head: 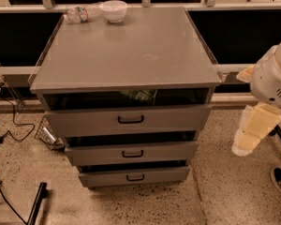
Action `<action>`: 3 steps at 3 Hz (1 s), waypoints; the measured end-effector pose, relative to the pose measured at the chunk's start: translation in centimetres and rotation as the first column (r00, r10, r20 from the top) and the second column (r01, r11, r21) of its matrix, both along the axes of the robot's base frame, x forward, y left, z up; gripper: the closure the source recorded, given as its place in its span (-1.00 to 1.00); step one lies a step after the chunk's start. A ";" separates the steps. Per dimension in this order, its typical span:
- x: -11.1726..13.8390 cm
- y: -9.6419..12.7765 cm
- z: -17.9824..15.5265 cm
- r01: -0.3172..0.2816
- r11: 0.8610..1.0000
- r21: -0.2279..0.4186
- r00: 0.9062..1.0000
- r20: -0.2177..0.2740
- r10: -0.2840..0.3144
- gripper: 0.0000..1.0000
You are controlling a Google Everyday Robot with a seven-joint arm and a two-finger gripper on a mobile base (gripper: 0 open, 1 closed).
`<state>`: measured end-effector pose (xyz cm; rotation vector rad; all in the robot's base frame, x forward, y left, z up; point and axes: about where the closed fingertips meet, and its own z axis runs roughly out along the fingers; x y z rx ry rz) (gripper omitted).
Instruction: Open bottom drawer
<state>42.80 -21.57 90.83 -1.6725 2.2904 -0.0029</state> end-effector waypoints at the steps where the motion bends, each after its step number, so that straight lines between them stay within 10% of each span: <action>1: -1.0 0.7 -4.1 0.004 0.999 0.051 1.000 -0.027 -0.002 -1.00; 2: -2.9 1.6 -10.9 0.005 0.995 0.100 1.000 -0.028 -0.002 -1.00; 3: -2.9 1.6 -10.9 0.004 0.995 0.100 1.000 -0.028 -0.001 -1.00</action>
Offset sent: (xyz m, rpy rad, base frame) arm -0.0449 0.0246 -0.1752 0.1584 0.0452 0.0030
